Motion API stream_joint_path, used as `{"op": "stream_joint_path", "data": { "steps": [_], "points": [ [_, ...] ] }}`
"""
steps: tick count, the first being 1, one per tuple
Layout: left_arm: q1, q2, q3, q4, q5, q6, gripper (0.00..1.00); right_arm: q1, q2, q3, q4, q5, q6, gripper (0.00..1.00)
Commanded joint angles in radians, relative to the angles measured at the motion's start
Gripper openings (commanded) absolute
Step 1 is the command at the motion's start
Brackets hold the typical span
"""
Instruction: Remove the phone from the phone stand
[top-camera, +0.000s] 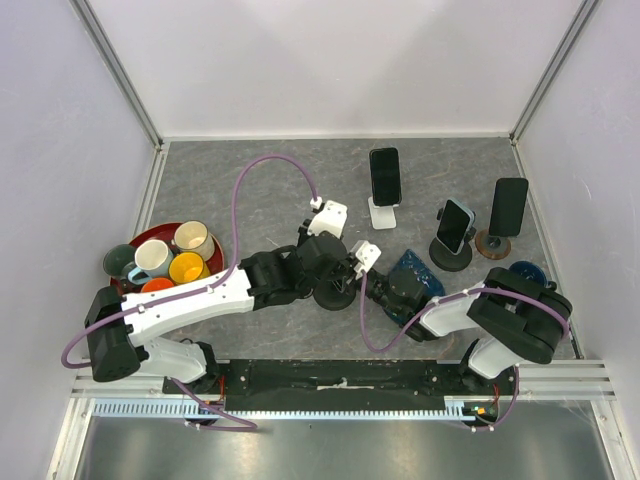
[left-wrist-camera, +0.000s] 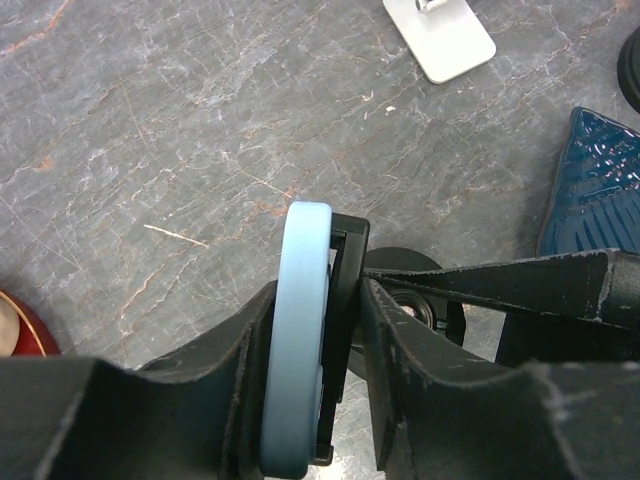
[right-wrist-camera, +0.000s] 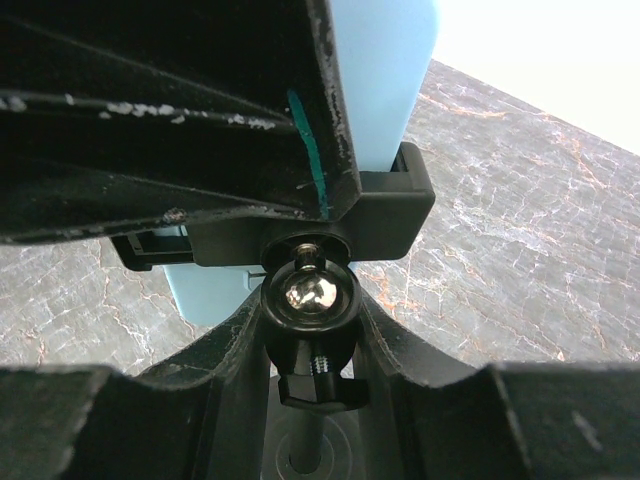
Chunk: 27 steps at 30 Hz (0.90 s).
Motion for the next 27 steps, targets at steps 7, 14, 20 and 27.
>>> {"op": "stream_joint_path", "data": {
  "steps": [7,14,20,27],
  "points": [
    [0.006,-0.061,0.004,0.076,-0.069,-0.035,0.50,0.003,0.032,0.021,-0.046,0.014,-0.038,0.00],
    [0.007,-0.047,0.006,0.062,-0.074,-0.018,0.45,0.006,0.032,0.021,-0.048,0.014,-0.040,0.00],
    [0.007,-0.002,0.026,0.022,-0.066,-0.027,0.44,0.008,0.030,0.021,-0.049,0.012,-0.041,0.00],
    [0.007,-0.001,0.031,0.012,-0.078,-0.018,0.27,0.008,0.033,0.022,-0.049,0.015,-0.035,0.00]
  ]
}}
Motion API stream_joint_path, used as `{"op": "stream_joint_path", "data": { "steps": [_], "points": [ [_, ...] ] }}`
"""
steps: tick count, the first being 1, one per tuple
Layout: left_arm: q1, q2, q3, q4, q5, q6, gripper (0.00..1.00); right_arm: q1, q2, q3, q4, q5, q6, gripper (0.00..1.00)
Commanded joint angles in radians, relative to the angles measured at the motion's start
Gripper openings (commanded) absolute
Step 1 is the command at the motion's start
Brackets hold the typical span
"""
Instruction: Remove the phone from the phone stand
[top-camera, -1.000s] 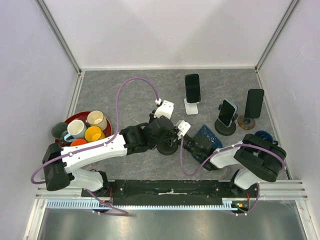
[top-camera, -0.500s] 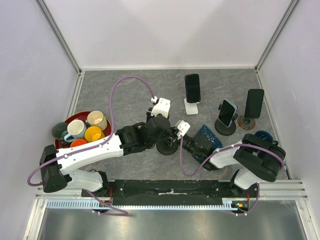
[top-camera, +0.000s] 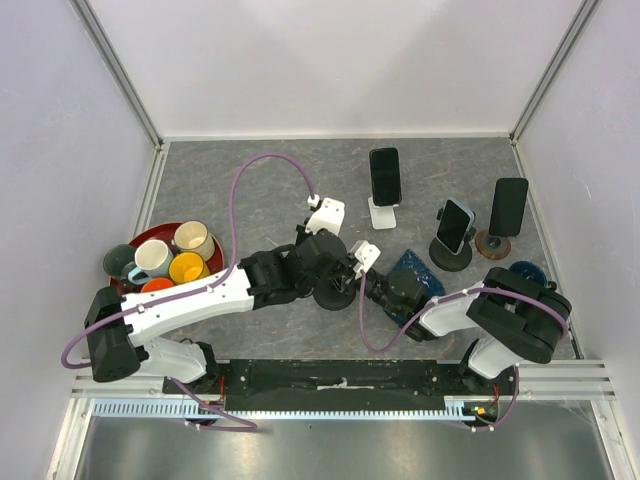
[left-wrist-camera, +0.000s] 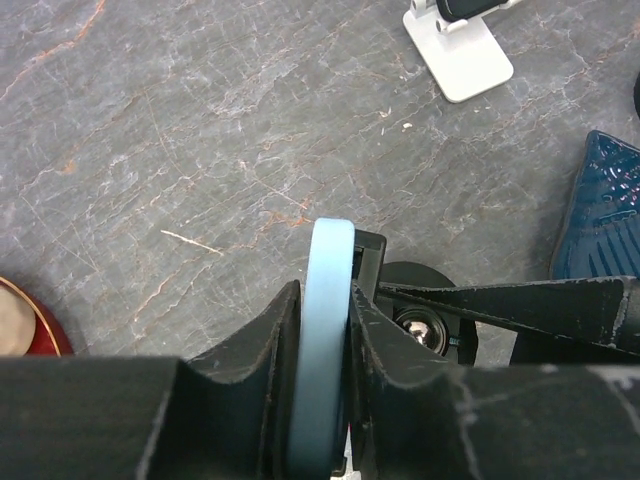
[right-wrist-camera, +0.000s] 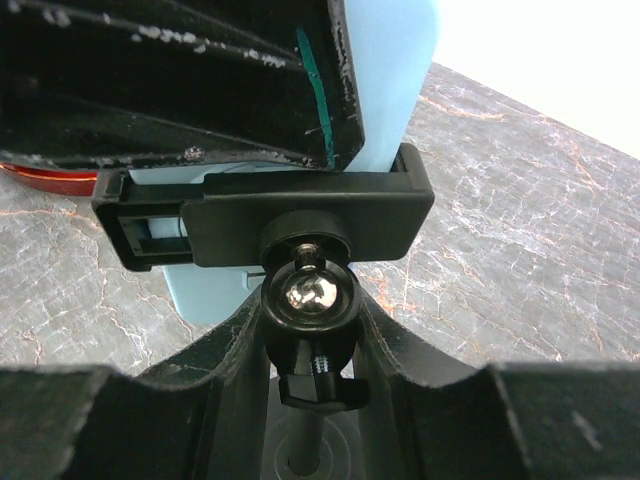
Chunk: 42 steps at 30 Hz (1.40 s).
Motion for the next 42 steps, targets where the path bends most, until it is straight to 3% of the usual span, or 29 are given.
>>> {"op": "stream_joint_path", "data": {
  "steps": [1,6,20,27,42],
  "points": [
    [0.005,-0.007,0.029,-0.007,-0.043,-0.017,0.24,0.004,0.030,0.018,-0.051,0.011,-0.027,0.00],
    [0.005,-0.036,0.031,-0.007,-0.057,-0.020,0.02,0.003,0.043,0.021,-0.051,0.064,-0.004,0.00],
    [-0.034,-0.033,0.037,-0.103,0.037,-0.184,0.02,-0.007,0.017,0.024,-0.148,0.395,0.154,0.00],
    [-0.066,-0.043,0.050,-0.148,0.061,-0.212,0.02,-0.014,0.016,0.037,-0.183,0.440,0.167,0.00],
    [-0.068,-0.084,0.069,-0.321,-0.034,-0.358,0.02,-0.013,0.010,0.029,-0.196,0.502,0.158,0.00]
  ]
}}
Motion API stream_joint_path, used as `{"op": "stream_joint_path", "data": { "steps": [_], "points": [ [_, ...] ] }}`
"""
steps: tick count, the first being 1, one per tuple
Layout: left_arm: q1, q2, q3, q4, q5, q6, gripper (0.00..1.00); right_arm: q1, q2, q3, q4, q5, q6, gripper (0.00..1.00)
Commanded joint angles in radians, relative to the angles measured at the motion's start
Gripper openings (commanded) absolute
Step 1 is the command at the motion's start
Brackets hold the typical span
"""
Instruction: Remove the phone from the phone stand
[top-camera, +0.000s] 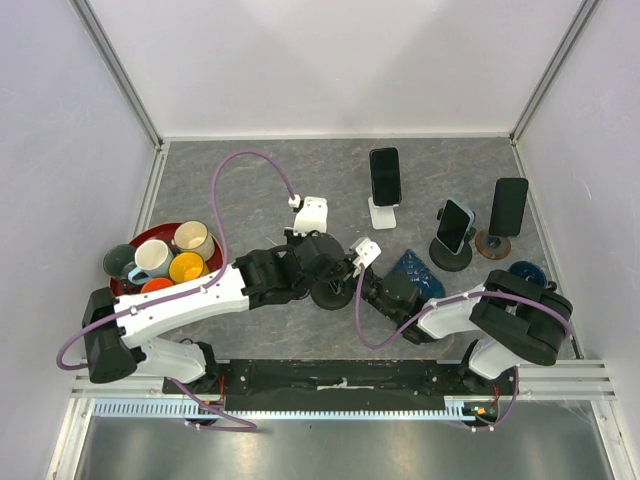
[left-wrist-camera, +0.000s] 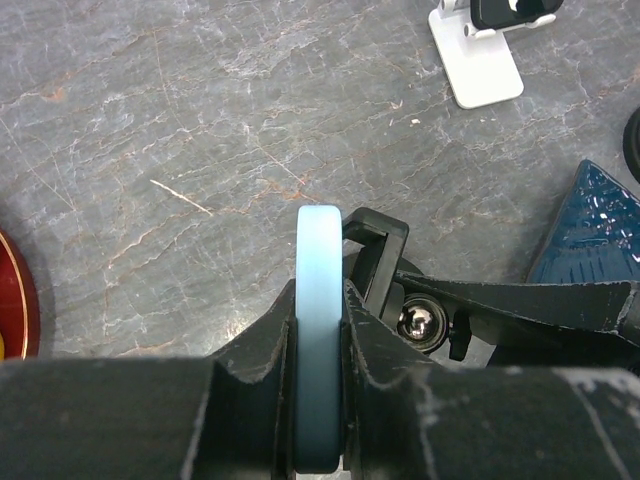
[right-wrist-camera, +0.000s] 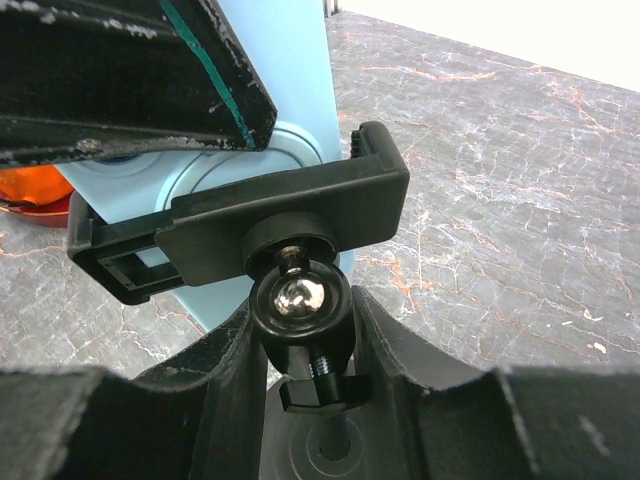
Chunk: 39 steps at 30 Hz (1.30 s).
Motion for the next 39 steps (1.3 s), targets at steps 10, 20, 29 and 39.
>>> {"op": "stream_joint_path", "data": {
  "steps": [10,20,29,39],
  "points": [
    [0.106,-0.072,0.064,0.095,0.061,0.106,0.02,-0.061,0.031,-0.019,-0.023,0.226,-0.048,0.00],
    [0.185,0.040,0.081,0.351,0.151,0.212,0.02,-0.059,0.048,-0.007,-0.022,0.148,-0.065,0.00],
    [0.306,0.017,0.068,0.384,0.145,0.277,0.02,-0.058,0.052,-0.007,-0.011,0.145,-0.068,0.00],
    [0.353,-0.012,-0.019,0.631,0.194,0.320,0.02,-0.059,0.072,0.004,-0.014,0.108,-0.068,0.00]
  ]
}}
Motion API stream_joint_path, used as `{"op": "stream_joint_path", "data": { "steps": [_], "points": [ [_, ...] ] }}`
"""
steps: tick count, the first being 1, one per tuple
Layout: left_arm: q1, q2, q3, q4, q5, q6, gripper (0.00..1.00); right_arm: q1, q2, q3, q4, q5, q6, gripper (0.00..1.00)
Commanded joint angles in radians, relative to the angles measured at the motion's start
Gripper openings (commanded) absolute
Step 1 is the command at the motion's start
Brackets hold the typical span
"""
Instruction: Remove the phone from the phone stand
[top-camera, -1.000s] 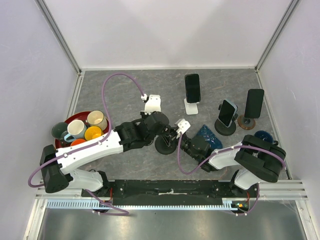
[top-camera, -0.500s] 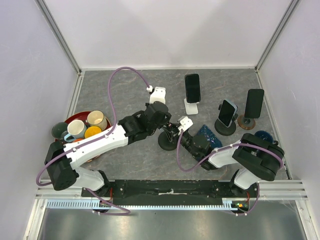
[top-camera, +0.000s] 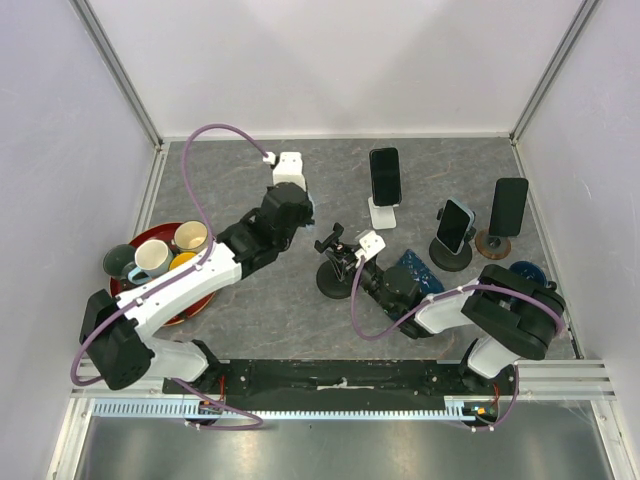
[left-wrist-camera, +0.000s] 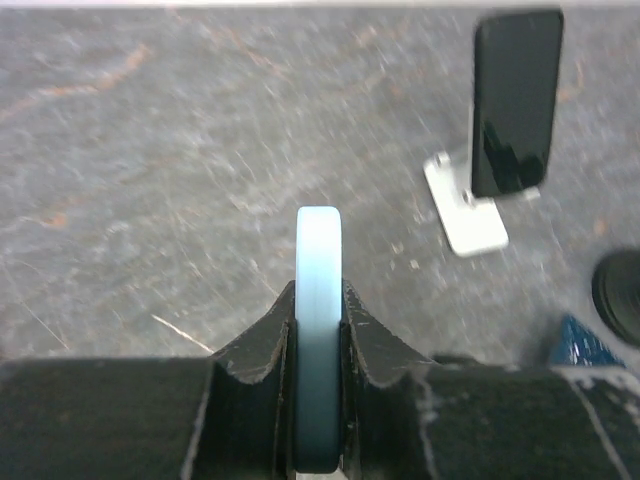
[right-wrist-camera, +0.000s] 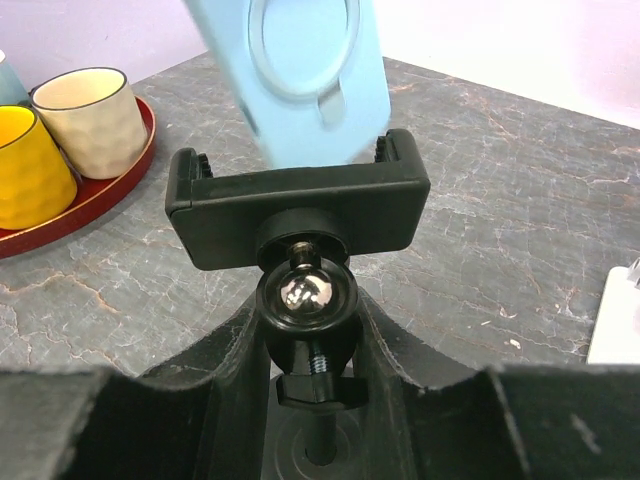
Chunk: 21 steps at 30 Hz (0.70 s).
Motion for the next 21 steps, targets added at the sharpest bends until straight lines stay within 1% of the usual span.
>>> {"op": "stream_joint_path", "data": {
  "steps": [1,3,7,8,11,12,14,15,17,18,21],
  "points": [
    [0.027,-0.027,0.015,0.243,-0.075,0.070,0.02,-0.013,0.030,-0.016,-0.060,0.024,-0.037,0.00],
    [0.029,-0.005,0.019,0.257,-0.070,0.060,0.02,-0.013,0.028,-0.016,-0.060,0.026,-0.042,0.00],
    [0.032,-0.013,0.016,0.253,-0.085,0.056,0.02,-0.013,0.025,-0.019,-0.063,0.036,-0.051,0.00],
    [0.035,-0.019,0.016,0.225,-0.092,0.053,0.02,-0.013,0.027,-0.019,-0.063,0.036,-0.053,0.00],
    [0.043,-0.054,0.018,0.158,-0.113,0.037,0.02,-0.012,0.030,-0.015,-0.064,0.033,-0.051,0.04],
    [0.043,-0.080,0.016,0.110,-0.116,0.031,0.02,-0.010,0.031,-0.015,-0.063,0.032,-0.051,0.10],
    [0.043,-0.111,0.006,0.076,-0.124,0.008,0.02,-0.012,0.031,-0.013,-0.063,0.027,-0.051,0.18],
    [0.043,-0.128,-0.010,0.049,-0.124,-0.001,0.02,-0.012,0.031,-0.015,-0.063,0.024,-0.051,0.28],
    [0.043,-0.177,-0.030,0.020,-0.122,-0.038,0.02,-0.009,0.028,-0.019,-0.060,0.020,-0.053,0.35],
    [0.041,-0.192,-0.048,0.006,-0.121,-0.049,0.02,-0.009,0.022,-0.021,-0.054,0.017,-0.056,0.45],
    [0.043,-0.263,-0.077,-0.030,-0.113,-0.082,0.02,-0.009,-0.002,-0.035,-0.045,0.010,-0.057,0.60]
  ]
}}
